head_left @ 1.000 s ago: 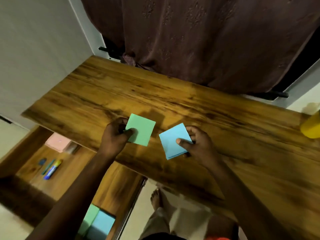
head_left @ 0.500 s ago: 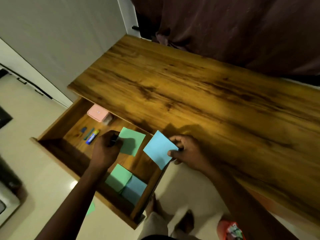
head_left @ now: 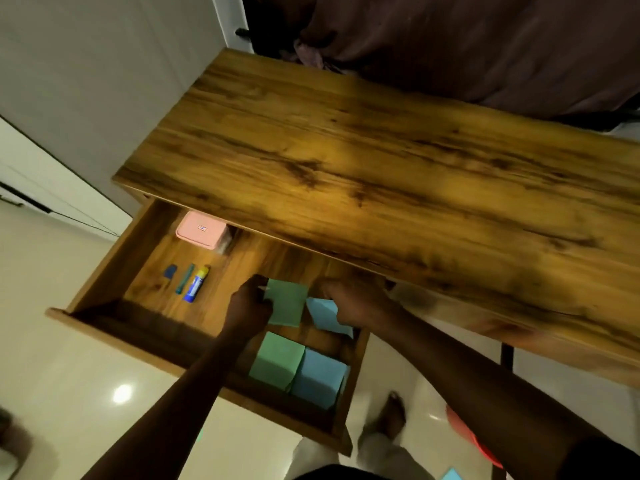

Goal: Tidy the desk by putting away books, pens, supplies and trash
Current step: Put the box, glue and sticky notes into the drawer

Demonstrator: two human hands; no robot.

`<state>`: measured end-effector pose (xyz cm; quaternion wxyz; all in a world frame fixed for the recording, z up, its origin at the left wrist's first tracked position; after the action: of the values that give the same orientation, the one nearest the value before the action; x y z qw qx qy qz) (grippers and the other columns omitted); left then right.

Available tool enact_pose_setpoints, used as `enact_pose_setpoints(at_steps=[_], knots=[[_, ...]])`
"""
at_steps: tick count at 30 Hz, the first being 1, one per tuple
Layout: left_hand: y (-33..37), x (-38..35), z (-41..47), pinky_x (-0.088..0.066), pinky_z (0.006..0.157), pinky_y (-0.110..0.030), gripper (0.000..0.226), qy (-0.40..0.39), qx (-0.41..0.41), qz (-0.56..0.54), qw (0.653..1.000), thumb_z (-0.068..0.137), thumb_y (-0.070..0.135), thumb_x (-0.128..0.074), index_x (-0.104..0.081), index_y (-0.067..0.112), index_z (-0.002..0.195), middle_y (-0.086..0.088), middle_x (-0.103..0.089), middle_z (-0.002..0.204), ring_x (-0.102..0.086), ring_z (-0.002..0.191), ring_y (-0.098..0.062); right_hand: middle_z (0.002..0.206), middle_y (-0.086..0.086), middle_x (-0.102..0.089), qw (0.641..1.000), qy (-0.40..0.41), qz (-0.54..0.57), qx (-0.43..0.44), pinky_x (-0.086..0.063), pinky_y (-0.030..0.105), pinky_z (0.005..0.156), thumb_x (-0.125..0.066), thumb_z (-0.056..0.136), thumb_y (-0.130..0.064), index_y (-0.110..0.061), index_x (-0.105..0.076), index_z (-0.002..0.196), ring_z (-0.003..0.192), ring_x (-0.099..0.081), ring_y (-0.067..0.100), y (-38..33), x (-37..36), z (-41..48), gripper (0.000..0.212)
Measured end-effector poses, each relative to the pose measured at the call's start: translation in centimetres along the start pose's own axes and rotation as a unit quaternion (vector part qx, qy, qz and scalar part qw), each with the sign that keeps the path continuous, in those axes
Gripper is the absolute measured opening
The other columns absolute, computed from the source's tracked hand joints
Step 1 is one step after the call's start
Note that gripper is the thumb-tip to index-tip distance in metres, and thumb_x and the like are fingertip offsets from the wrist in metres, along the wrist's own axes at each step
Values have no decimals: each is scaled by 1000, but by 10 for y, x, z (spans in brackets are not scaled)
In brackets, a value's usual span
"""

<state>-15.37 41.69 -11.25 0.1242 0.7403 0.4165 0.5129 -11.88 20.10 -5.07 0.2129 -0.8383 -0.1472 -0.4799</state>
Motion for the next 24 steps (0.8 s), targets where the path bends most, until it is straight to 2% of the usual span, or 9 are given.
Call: enact_pose_setpoints(at_steps=[1,3,5,7,10,14,17,20,24], knots=[[-2,-4,5,-41,49,-13,38,-14,-1,5,1000,95,7,-59,-54,21,130,0,-63,107,-59,77,-6,121,5,-67,999,-2,-40,-21,-48,37,80,-68,92,-19,-22,-60,128,111,-65,27,-3,-3,2,36],[-7,-11,15,-41,49,-15,37,-37,-6,27,999,92,7,-62,-54,21,125,-2,-66,103,-60,75,-6,129,5,-65,992,-16,-107,-62,-47,42,98,-64,97,-22,-21,-62,127,123,-60,28,-6,-7,5,31],[-11,-19,19,-42,51,-17,37,-58,-19,46,997,89,8,-67,-55,19,122,-1,-66,99,-64,78,-14,129,4,-66,984,-18,-153,-86,-44,44,104,-60,100,-19,-21,-66,124,126,-59,29,-9,-12,8,26],[-16,-26,23,-40,53,-15,40,-71,-44,78,993,85,14,-73,-56,18,121,1,-64,102,-63,85,-16,125,3,-68,976,-28,-190,-106,-45,41,103,-56,101,-15,-20,-69,118,124,-61,29,-9,-19,12,22],[-21,-30,27,-43,64,-20,51,-72,-73,112,988,79,25,-80,-55,23,123,0,-62,114,-58,94,-15,127,6,-66,972,-67,-177,-136,-46,41,104,-54,102,-13,-16,-68,117,125,-60,30,-7,-40,18,21],[-21,-37,27,-51,74,-29,62,-72,-103,130,983,74,25,-84,-52,22,127,-3,-61,120,-61,106,-23,119,10,-70,979,-44,-155,-124,-53,43,94,-59,96,-10,-13,-69,114,112,-67,33,-14,-51,19,20],[-21,-41,28,-54,78,-33,65,-70,-108,143,981,73,26,-85,-52,21,129,-5,-62,122,-61,109,-27,125,14,-63,982,-43,-132,-130,-49,52,97,-57,96,-8,-11,-60,127,116,-63,39,-17,-61,20,31],[-23,-43,31,-55,78,-33,64,-73,-115,153,979,74,27,-85,-52,19,129,-7,-62,120,-62,107,-28,130,17,-59,982,-45,-126,-135,-46,59,99,-53,97,-7,-9,-54,133,118,-60,45,-19,-68,20,36],[-25,-44,31,-52,74,-31,64,-74,-122,152,978,74,25,-85,-53,18,129,-8,-61,120,-62,106,-28,129,18,-61,981,-45,-134,-134,-47,60,98,-53,98,-10,-7,-53,134,115,-62,45,-26,-73,16,36]])
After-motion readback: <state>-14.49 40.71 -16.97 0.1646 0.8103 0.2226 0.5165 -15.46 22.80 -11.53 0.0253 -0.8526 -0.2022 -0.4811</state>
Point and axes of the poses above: each hand's wrist, its own z-axis towards the middle knuckle, its own x-axis out of the back of the hand, y = z × x, the point moved 5 cm from there along z, towards the middle knuckle
